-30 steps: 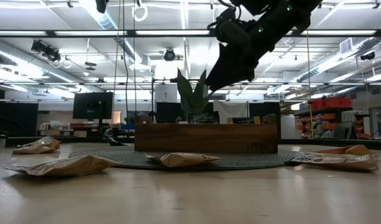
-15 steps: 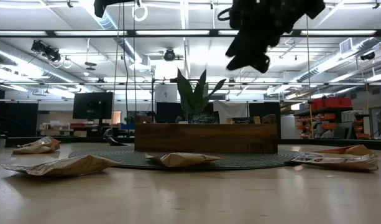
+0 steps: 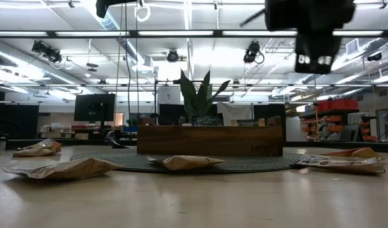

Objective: Pick & Place Tea
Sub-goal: Put the brown tea bag into the left section of the wooden organizer

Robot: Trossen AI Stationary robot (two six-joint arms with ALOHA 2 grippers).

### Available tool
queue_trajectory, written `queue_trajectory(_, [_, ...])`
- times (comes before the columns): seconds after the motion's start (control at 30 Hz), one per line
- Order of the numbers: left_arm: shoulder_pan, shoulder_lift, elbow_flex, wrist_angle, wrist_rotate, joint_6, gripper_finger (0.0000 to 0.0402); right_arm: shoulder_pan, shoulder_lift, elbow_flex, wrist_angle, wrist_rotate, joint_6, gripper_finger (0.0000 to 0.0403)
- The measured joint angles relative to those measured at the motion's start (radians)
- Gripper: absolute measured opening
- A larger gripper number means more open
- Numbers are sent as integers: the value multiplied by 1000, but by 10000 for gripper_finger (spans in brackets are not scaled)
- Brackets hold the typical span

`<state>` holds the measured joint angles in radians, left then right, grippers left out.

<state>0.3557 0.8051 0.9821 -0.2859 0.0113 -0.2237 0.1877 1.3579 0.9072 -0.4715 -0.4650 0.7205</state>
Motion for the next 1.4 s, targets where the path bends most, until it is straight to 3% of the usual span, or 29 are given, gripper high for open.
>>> queue_trajectory(0.1, [0,0,0,-1,0,1,131,40,-4,-43,73,-19,71,162])
queue_trajectory(0.2, [0,0,0,0,0,2,131,92,-23,-122,255,1,177,159])
queue_trajectory(0.6, [0,0,0,0,0,-27,131,285,-127,-498,707,296,717,149])
queue_trajectory(0.9, [0,0,0,3,0,-33,131,380,-130,-587,672,566,1081,149])
queue_trajectory(1.07, [0,0,0,3,0,-48,131,400,-114,-589,628,597,1188,149])
queue_trajectory(1.4, [0,0,0,3,0,-44,131,405,-9,-589,707,617,1236,149])
